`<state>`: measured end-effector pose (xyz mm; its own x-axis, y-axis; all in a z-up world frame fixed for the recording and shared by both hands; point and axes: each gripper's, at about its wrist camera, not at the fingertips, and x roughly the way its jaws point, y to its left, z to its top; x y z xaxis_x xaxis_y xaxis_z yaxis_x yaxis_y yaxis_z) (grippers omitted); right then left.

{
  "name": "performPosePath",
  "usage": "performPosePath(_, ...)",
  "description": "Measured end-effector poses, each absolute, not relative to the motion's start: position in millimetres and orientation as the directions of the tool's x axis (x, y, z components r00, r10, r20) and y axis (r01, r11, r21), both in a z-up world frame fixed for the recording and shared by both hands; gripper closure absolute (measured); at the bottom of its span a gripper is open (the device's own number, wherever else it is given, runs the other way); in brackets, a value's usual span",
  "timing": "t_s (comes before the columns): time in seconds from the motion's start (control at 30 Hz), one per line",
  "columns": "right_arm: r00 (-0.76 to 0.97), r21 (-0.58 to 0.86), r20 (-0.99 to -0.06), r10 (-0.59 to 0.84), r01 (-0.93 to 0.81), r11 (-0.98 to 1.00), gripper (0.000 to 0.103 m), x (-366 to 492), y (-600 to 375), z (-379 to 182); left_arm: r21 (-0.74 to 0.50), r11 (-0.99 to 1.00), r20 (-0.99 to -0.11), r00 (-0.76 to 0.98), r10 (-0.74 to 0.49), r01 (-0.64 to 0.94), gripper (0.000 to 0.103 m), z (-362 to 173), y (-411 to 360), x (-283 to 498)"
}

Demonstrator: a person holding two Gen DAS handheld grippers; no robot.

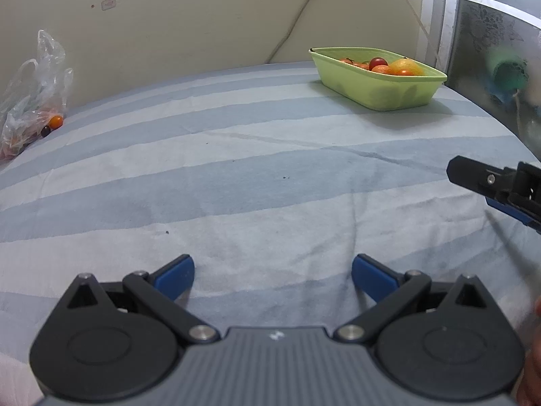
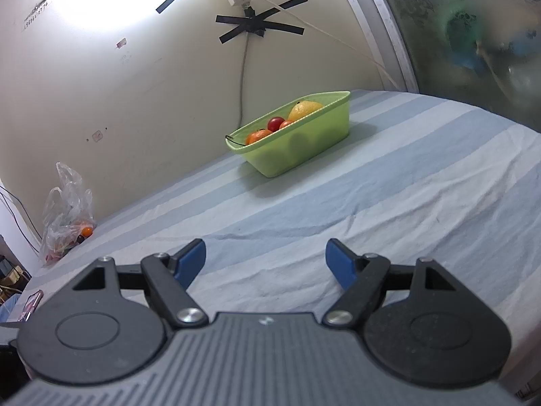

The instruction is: Organize fruits

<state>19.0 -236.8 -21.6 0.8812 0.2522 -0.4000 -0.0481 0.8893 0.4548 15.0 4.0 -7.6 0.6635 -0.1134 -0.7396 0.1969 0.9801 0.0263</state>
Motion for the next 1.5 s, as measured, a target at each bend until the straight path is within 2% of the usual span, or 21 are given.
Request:
performPosePath(0.1,0.882,0.458,-0.399,0.251,-0.046,0.888,0.023,18.8,-238.5,-21.7,0.033,0.978,-0.728,0.675,-0.119,0.207,0.000,-4.4,4.8,14.4)
performPosePath(0.27,0.885,0.456,-0.392,0.251,-0.050,0.889,0.023,17.7,-238.6,-20.8,0.185,0.970,-0.616,0.787,-0.009,0.156,0.000,12.0,-0.6,10.0)
performPosePath(0.33,0.882,0.456,-0.397,0.254,-0.050,0.888,0.023,17.9,-238.8,-20.9,0.192,0.971,-0.602,0.798,0.000,0.145,0.000,17.8,0.3,11.4)
performPosePath(0.7,0.879,0.450,-0.399,0.262,-0.062,0.891,0.023,19.0,-238.4,-19.4,0.168,0.977,-0.647,0.763,0.008,0.133,0.000,14.5,5.6,19.5)
performPosePath(1.1,0.875,0.459,-0.398,0.277,-0.071,0.886,0.022,22.8,-243.2,-21.3,0.186,0.975,-0.633,0.773,0.027,0.118,0.000,13.2,3.8,16.2)
performPosePath(1.33,0.871,0.460,-0.401,0.282,-0.075,0.885,0.022,23.8,-243.4,-22.5,0.270,0.960,-0.583,0.806,0.099,0.078,0.000,14.5,3.0,14.9)
performPosePath(1.5,0.872,0.459,-0.400,0.282,-0.075,0.885,0.022,23.4,-243.1,-22.2,0.280,0.957,-0.576,0.811,0.104,0.076,0.000,15.9,4.3,16.1)
